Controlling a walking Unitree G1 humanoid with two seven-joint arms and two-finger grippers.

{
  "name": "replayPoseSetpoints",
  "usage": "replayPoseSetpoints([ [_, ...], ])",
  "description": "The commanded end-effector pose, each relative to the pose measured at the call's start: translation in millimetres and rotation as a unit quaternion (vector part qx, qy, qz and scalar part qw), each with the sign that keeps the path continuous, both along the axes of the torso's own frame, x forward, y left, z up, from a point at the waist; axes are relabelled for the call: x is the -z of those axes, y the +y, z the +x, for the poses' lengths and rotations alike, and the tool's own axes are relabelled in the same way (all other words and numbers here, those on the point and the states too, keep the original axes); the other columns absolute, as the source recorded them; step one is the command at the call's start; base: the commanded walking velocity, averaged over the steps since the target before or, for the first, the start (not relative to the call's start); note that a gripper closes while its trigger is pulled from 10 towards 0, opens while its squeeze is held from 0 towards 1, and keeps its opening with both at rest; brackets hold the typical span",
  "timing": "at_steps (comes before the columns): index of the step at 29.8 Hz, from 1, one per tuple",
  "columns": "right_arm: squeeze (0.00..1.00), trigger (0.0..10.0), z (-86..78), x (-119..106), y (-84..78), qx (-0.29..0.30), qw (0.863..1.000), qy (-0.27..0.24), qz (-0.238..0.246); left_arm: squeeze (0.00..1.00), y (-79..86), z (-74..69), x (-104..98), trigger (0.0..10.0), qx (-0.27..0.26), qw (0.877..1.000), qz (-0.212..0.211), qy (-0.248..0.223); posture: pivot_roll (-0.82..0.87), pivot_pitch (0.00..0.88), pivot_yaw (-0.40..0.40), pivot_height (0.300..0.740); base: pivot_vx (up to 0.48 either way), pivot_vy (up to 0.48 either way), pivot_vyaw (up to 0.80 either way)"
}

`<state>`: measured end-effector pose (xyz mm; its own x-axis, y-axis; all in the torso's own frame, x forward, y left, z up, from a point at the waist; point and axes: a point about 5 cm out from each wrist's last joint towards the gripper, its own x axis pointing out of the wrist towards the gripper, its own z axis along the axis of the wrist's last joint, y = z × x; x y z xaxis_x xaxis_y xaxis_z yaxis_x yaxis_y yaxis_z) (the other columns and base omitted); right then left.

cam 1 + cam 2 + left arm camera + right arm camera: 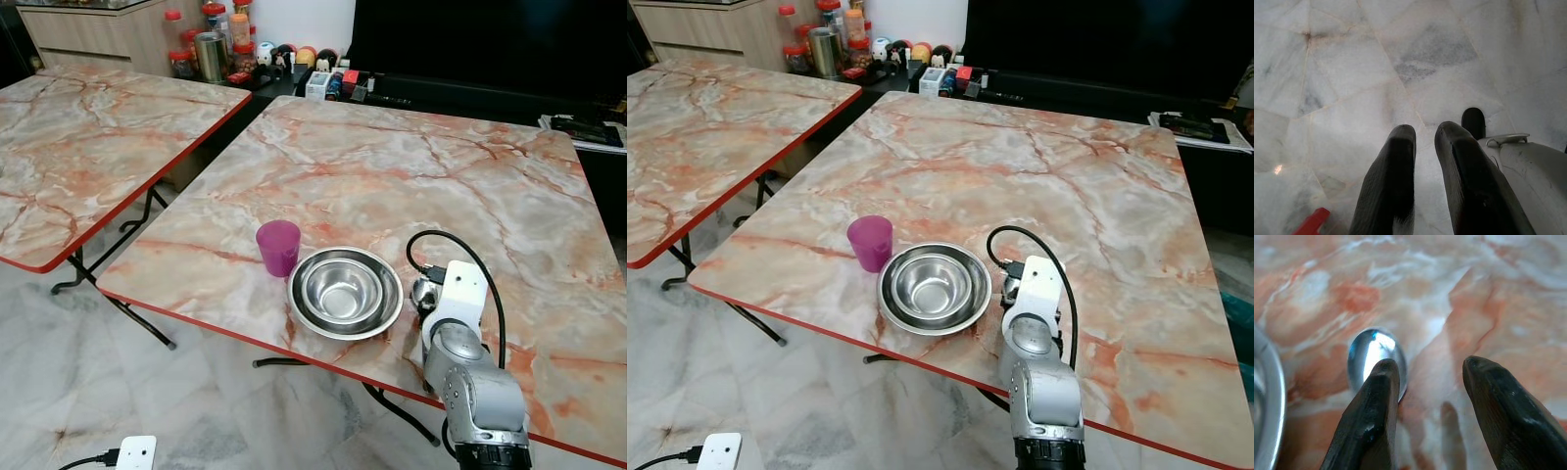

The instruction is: Setting the table

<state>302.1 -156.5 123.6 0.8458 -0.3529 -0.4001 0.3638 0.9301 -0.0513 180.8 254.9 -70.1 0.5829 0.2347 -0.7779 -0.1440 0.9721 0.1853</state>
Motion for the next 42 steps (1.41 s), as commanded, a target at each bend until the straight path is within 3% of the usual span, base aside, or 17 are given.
replayPoseSetpoints([
  [1,0.00,10.0,1.1,-14,-3.1,0.009,0.999,-0.053,-0.007,0.00,1.9,-4.3,2,10.0,-0.003,1.000,0.000,0.009,0.00,0.099,0.007,0.740,0.000,0.000,0.00],
  [3,0.00,10.0,2.1,-20,-3.7,0.010,0.997,-0.082,0.001,0.00,2.0,-4.1,2,10.0,-0.003,1.000,-0.001,0.009,0.00,0.099,0.007,0.740,0.000,0.000,0.00],
  [5,0.00,10.0,5.6,-40,-1.7,-0.013,0.986,-0.165,0.005,0.00,1.8,-3.1,1,10.0,-0.004,1.000,-0.001,0.005,0.00,0.099,0.007,0.740,0.000,0.000,0.00],
  [12,0.00,10.0,3.7,-64,-7.5,-0.033,0.961,-0.275,-0.028,0.00,4.4,-2.2,-1,10.0,-0.008,1.000,0.002,-0.010,0.00,0.091,0.012,0.740,0.000,0.000,0.00],
  [17,0.00,10.0,1.7,-68,-32.0,-0.016,0.950,-0.305,-0.062,0.00,6.6,-2.3,-2,10.0,-0.014,1.000,0.006,-0.017,0.00,0.086,0.003,0.740,0.000,0.000,0.00],
  [19,0.00,10.0,-0.8,-78,-47.3,-0.010,0.937,-0.336,-0.097,0.00,7.0,-1.9,-2,10.0,-0.017,1.000,0.006,-0.019,0.00,0.086,0.002,0.740,0.000,0.000,0.00],
  [21,0.00,10.0,-1.6,-82,-51.7,-0.011,0.932,-0.345,-0.112,0.00,7.0,-1.7,-2,10.0,-0.017,1.000,0.005,-0.020,-0.01,0.085,0.001,0.740,0.000,0.000,0.00],
  [25,0.00,10.0,-11.5,-88,-96.0,0.046,0.922,-0.352,-0.155,0.00,6.2,-0.4,-3,10.0,-0.020,0.999,0.003,-0.028,-0.02,0.083,-0.003,0.740,0.000,0.000,0.00],
  [26,0.00,10.0,-12.3,-88,-99.0,0.048,0.921,-0.353,-0.155,0.00,6.0,-0.3,-3,10.0,-0.020,0.999,0.002,-0.028,-0.02,0.082,-0.005,0.740,0.000,0.000,0.00],
  [29,0.00,10.0,-13.4,-86,-99.5,0.045,0.922,-0.348,-0.162,0.00,5.1,-0.4,-3,10.0,-0.018,0.999,0.000,-0.028,-0.02,0.083,-0.005,0.740,0.000,0.000,0.00],
  [37,0.00,10.0,-6.4,-77,-77.2,0.017,0.928,-0.349,-0.129,0.00,4.1,-2.2,-2,10.0,-0.032,0.999,-0.014,-0.037,-0.01,0.081,-0.009,0.740,0.000,0.000,0.00],
  [42,0.00,10.0,-5.0,-74,-73.5,0.011,0.931,-0.343,-0.123,0.00,7.3,-3.5,-2,10.0,-0.032,0.999,-0.011,-0.035,-0.01,0.081,-0.009,0.740,0.000,0.199,0.00],
])
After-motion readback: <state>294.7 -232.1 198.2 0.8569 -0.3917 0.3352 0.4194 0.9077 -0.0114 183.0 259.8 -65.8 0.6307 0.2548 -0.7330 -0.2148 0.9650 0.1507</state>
